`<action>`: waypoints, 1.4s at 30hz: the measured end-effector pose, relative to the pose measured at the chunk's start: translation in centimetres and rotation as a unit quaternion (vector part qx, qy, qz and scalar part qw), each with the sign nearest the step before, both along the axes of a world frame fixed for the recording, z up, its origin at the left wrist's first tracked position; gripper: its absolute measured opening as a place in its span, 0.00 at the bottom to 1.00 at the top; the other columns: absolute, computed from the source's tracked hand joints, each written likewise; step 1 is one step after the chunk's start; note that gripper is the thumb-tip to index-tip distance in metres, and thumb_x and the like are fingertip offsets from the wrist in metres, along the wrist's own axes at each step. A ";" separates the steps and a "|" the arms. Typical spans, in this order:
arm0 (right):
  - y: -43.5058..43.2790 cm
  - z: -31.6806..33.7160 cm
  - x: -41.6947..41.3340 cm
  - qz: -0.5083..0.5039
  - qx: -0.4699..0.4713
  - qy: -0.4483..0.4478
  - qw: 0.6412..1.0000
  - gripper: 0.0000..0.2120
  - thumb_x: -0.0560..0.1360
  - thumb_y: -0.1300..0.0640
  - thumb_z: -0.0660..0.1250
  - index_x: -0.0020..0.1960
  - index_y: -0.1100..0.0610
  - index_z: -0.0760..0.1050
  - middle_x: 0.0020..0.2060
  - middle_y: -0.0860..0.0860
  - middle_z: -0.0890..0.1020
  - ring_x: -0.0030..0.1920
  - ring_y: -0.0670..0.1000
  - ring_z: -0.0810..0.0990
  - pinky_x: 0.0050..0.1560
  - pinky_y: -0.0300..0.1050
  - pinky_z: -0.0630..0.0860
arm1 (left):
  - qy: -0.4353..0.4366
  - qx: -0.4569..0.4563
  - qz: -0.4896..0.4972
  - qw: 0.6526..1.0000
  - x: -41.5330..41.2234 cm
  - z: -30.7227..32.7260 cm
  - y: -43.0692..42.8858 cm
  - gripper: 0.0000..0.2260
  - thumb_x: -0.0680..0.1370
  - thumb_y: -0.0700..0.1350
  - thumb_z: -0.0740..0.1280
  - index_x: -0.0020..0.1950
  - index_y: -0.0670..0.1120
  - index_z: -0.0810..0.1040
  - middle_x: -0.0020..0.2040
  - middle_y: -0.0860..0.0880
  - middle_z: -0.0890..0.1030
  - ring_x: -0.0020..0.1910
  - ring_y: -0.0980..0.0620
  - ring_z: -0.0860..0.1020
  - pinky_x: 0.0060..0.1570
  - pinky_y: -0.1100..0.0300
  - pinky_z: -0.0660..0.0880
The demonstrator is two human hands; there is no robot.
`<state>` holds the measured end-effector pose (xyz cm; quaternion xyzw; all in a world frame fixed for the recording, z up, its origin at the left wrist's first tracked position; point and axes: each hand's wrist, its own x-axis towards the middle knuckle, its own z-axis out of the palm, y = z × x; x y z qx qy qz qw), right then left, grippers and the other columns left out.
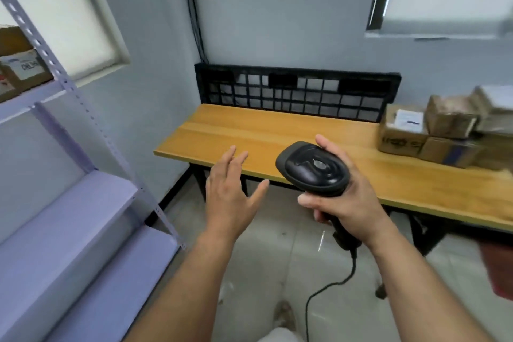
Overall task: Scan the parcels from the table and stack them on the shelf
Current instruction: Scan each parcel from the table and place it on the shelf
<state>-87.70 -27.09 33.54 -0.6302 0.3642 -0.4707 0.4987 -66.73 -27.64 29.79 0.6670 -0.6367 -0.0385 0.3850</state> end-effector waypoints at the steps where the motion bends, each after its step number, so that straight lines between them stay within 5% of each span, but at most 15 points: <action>1: -0.2 -0.2 -1.3 -0.020 0.001 -0.002 1.000 0.46 0.59 0.59 0.79 0.72 0.40 0.65 0.58 0.50 0.80 0.33 0.47 0.81 0.29 0.53 0.79 | -0.001 0.002 -0.019 1.000 -1.3 -0.1 -1.0 0.29 0.73 0.52 0.74 0.71 0.47 0.71 0.74 0.48 0.65 0.72 0.47 0.64 0.69 0.48 0.62; 8: -3.5 -1.1 -10.3 -0.149 0.005 0.017 0.989 0.47 0.59 0.56 0.83 0.72 0.39 0.67 0.61 0.47 0.79 0.40 0.48 0.82 0.35 0.49 0.80 | -0.010 0.031 -0.141 0.989 -10.9 -0.6 -8.5 0.29 0.75 0.55 0.70 0.73 0.50 0.66 0.76 0.52 0.61 0.74 0.52 0.60 0.72 0.51 0.60; 16: -10.0 -0.6 -18.4 -0.245 0.033 0.020 0.969 0.44 0.59 0.60 0.79 0.70 0.39 0.67 0.57 0.51 0.80 0.29 0.50 0.80 0.29 0.49 0.78 | -0.009 0.055 -0.221 0.974 -20.4 -1.4 -18.9 0.29 0.76 0.57 0.67 0.75 0.51 0.64 0.77 0.52 0.60 0.74 0.52 0.59 0.72 0.53 0.60; 30: -21.7 -1.0 -28.0 -0.286 0.087 0.062 0.952 0.43 0.60 0.57 0.80 0.66 0.29 0.66 0.56 0.55 0.80 0.29 0.58 0.79 0.31 0.48 0.78 | 0.029 0.129 -0.247 0.960 -30.8 -3.5 -34.8 0.29 0.80 0.54 0.62 0.78 0.49 0.57 0.77 0.51 0.61 0.75 0.52 0.57 0.74 0.53 0.58; 36: -25.3 -2.6 -30.5 -0.281 0.104 0.077 0.951 0.45 0.64 0.66 0.80 0.66 0.28 0.66 0.55 0.58 0.80 0.29 0.58 0.78 0.31 0.49 0.77 | 0.029 0.224 -0.228 0.947 -33.7 -6.0 -39.0 0.34 0.80 0.56 0.62 0.80 0.48 0.50 0.78 0.48 0.58 0.76 0.49 0.56 0.73 0.51 0.59; 42: -26.8 -4.2 -31.9 -0.273 0.130 0.059 0.951 0.45 0.59 0.55 0.81 0.68 0.28 0.65 0.56 0.56 0.80 0.29 0.58 0.79 0.32 0.48 0.77 | 0.011 0.310 -0.192 0.931 -35.8 -8.2 -41.7 0.40 0.77 0.58 0.66 0.80 0.47 0.46 0.78 0.46 0.58 0.76 0.44 0.58 0.70 0.47 0.62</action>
